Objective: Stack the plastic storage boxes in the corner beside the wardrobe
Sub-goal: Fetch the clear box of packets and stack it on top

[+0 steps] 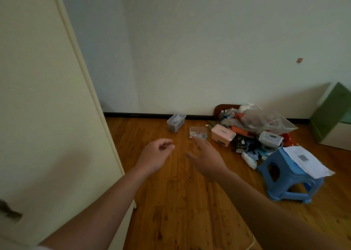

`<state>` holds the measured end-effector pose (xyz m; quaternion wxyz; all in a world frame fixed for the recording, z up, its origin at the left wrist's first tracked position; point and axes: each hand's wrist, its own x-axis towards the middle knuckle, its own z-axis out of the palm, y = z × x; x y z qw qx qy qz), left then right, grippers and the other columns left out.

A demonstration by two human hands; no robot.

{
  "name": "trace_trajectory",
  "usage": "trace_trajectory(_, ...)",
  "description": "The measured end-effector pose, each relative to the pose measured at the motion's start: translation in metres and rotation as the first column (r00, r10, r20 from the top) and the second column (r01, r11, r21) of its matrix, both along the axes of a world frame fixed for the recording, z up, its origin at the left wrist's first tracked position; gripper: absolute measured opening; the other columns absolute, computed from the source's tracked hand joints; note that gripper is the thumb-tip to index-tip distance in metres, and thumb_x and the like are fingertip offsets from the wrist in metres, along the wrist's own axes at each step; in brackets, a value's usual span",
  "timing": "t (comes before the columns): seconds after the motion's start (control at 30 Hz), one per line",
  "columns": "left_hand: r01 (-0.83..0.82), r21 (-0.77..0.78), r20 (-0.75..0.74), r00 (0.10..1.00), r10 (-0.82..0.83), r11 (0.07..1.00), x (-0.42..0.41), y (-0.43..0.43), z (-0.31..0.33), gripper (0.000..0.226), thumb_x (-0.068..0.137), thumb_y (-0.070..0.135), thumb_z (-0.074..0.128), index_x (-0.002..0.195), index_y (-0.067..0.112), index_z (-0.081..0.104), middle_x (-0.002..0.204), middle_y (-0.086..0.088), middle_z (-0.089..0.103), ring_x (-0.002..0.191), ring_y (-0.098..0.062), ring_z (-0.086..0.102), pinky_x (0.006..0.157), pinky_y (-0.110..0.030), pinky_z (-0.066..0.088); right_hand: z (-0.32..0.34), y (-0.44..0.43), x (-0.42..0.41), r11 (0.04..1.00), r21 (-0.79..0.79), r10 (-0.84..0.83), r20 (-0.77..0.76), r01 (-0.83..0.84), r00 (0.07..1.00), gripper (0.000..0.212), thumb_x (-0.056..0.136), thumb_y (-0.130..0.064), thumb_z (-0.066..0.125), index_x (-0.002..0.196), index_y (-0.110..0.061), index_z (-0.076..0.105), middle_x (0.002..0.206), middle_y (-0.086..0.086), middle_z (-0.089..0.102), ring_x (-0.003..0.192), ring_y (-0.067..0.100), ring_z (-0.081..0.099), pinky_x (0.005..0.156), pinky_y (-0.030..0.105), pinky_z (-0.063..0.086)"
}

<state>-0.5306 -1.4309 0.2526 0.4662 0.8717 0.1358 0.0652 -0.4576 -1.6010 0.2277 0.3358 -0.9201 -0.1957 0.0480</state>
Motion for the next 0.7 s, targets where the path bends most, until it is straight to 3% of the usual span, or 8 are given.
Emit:
trace_trajectory(0.17,-0.007,-0.052,-0.023,1.0,0.005,0.999,0.071,-0.008,-0.003,0.034,0.095,0.037,0.057,0.126,0.026,0.06,0.117,0.009,0.06,0.107,-0.007,0.056,0.081,-0.02,0.043,-0.006,-0.01,0.07,1.0,0.006,-0.026,-0.02,0.026,0.999,0.067,0.085,-0.052,0.058,0.143,-0.04,0.028,0.149,-0.006,0.036,0.129,0.016,0.043,0.096,0.038,0.047)
trace_trajectory(0.23,-0.035,-0.153,-0.041,0.999,0.029,0.988,0.111,-0.014,-0.003,0.03,0.094,0.037,0.057,0.122,0.026,0.062,0.114,0.009,0.062,0.102,-0.005,0.057,0.081,-0.021,0.044,-0.008,-0.019,0.107,0.999,0.03,-0.044,-0.033,0.045,0.998,0.065,0.085,-0.054,0.057,0.143,-0.041,0.029,0.147,-0.007,0.039,0.128,0.014,0.044,0.095,0.035,0.046)
trace_trajectory(0.33,-0.103,-0.334,-0.099,0.992,0.073,0.937,0.168,-0.022,-0.003,0.019,0.094,0.039,0.057,0.11,0.032,0.064,0.112,0.008,0.067,0.102,-0.007,0.061,0.091,-0.032,0.046,-0.01,-0.031,0.158,0.996,0.041,-0.082,-0.053,0.084,0.995,0.064,0.086,-0.057,0.054,0.143,-0.039,0.03,0.145,-0.006,0.042,0.127,0.013,0.045,0.094,0.033,0.045)
trace_trajectory(0.43,-0.116,-0.338,-0.122,0.989,0.079,0.934,0.226,-0.031,-0.006,0.012,0.093,0.041,0.057,0.103,0.037,0.062,0.11,0.011,0.067,0.1,-0.004,0.061,0.093,-0.034,0.047,-0.012,-0.048,0.212,0.993,0.044,-0.103,-0.068,0.106,0.992,0.063,0.088,-0.057,0.052,0.144,-0.038,0.03,0.147,-0.004,0.041,0.13,0.016,0.043,0.099,0.037,0.044)
trace_trajectory(0.57,-0.11,-0.334,-0.142,0.988,0.065,0.936,0.283,-0.041,-0.012,0.01,0.093,0.04,0.056,0.1,0.039,0.062,0.11,0.012,0.066,0.099,-0.004,0.061,0.095,-0.037,0.048,-0.013,-0.064,0.269,0.991,0.069,-0.107,-0.071,0.112,0.992,0.059,0.09,-0.053,0.052,0.143,-0.036,0.032,0.145,-0.003,0.043,0.124,0.014,0.046,0.085,0.023,0.039)
trace_trajectory(0.7,-0.108,-0.334,-0.179,0.983,0.05,0.936,0.328,-0.044,-0.017,0.014,0.094,0.04,0.056,0.105,0.036,0.063,0.112,0.01,0.066,0.101,-0.005,0.061,0.098,-0.039,0.047,-0.019,-0.068,0.313,0.989,0.082,-0.114,-0.102,0.123,0.988,0.06,0.09,-0.052,0.053,0.143,-0.034,0.032,0.144,-0.002,0.044,0.118,0.012,0.049,0.084,0.024,0.041)
